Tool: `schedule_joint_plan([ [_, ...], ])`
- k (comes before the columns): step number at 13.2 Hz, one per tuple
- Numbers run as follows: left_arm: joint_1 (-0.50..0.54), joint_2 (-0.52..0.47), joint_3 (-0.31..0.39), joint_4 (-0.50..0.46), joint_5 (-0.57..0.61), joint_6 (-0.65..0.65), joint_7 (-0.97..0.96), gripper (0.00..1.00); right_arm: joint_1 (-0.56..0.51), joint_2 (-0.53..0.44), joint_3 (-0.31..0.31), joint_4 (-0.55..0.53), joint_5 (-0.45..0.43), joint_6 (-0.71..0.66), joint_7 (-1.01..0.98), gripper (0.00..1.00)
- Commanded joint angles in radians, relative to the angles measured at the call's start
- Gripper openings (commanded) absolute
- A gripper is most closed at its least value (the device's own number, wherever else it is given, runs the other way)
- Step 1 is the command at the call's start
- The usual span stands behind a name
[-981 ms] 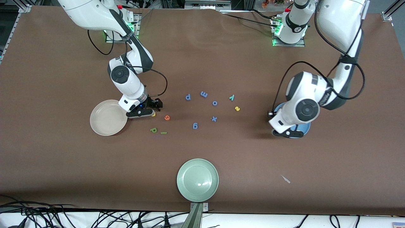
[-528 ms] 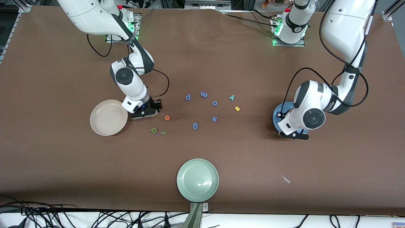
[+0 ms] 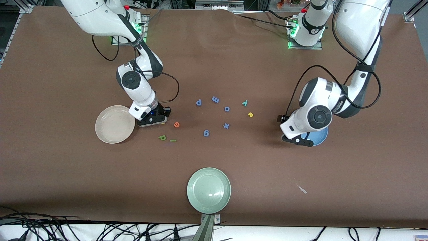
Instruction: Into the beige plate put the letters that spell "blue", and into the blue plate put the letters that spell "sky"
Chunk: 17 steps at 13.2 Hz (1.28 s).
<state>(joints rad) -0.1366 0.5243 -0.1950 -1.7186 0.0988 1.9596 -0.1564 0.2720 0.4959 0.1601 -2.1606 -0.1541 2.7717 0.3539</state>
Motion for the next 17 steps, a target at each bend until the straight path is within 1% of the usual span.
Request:
schedule_joint_plan([
  [1,-0.003,-0.018,-0.073,-0.006,0.012,-0.018,-0.105,1.0,-0.034,-0.029,0.009,0.007,-0.022,-0.03,-0.016,0.2],
  [2,-0.003,-0.012,-0.101,-0.006,0.013,-0.013,-0.237,1.0,-0.046,-0.049,0.009,0.007,-0.022,-0.064,-0.035,0.2],
  [3,-0.008,-0.006,-0.109,-0.012,0.012,-0.008,-0.329,1.0,-0.063,-0.066,0.009,0.007,-0.022,-0.09,-0.068,0.2],
  [4,-0.02,0.022,-0.127,-0.01,0.012,0.013,-0.389,1.0,-0.083,-0.083,0.009,0.004,-0.022,-0.115,-0.113,0.2],
  [5,-0.041,0.043,-0.132,-0.013,0.013,0.065,-0.447,1.0,-0.111,-0.103,0.007,-0.002,-0.022,-0.142,-0.174,0.2],
  [6,-0.073,0.066,-0.132,-0.024,0.015,0.117,-0.551,1.0,-0.141,-0.12,-0.005,-0.004,-0.022,-0.164,-0.247,0.2],
  [7,-0.104,0.083,-0.132,-0.029,0.025,0.137,-0.663,1.0,-0.167,-0.135,-0.028,-0.005,-0.022,-0.181,-0.336,0.21],
  [8,-0.126,0.092,-0.13,-0.03,0.03,0.14,-0.74,1.0,-0.193,-0.144,-0.051,-0.011,-0.022,-0.187,-0.419,0.21],
  [9,-0.118,0.097,-0.132,-0.033,0.029,0.163,-0.779,1.0,-0.209,-0.151,-0.082,-0.013,-0.022,-0.187,-0.493,0.22],
  [10,-0.112,0.098,-0.132,-0.059,0.022,0.203,-0.799,0.99,-0.217,-0.151,-0.114,-0.015,-0.021,-0.187,-0.551,0.28],
  [11,-0.112,0.094,-0.13,-0.1,0.022,0.263,-0.807,0.95,-0.22,-0.151,-0.151,-0.016,-0.019,-0.187,-0.599,0.38],
  [12,-0.106,0.085,-0.132,-0.152,0.024,0.33,-0.822,0.94,-0.22,-0.151,-0.171,-0.021,-0.016,-0.184,-0.639,0.49],
  [13,-0.103,0.08,-0.132,-0.176,0.024,0.366,-0.828,0.88,-0.233,-0.155,-0.175,-0.028,-0.016,-0.185,-0.65,0.52],
  [14,-0.104,0.08,-0.132,-0.176,0.025,0.371,-0.844,0.76,-0.241,-0.16,-0.175,-0.033,-0.016,-0.187,-0.648,0.52],
  [15,-0.104,0.08,-0.132,-0.177,0.028,0.372,-0.845,0.65,-0.241,-0.157,-0.175,-0.033,-0.015,-0.187,-0.642,0.56],
  [16,-0.104,0.082,-0.132,-0.179,0.029,0.375,-0.845,0.59,-0.241,-0.155,-0.172,-0.031,-0.007,-0.187,-0.629,0.7],
  [17,-0.107,0.082,-0.132,-0.179,0.029,0.377,-0.847,0.51,-0.24,-0.155,-0.156,-0.027,-0.005,-0.189,-0.597,0.71],
])
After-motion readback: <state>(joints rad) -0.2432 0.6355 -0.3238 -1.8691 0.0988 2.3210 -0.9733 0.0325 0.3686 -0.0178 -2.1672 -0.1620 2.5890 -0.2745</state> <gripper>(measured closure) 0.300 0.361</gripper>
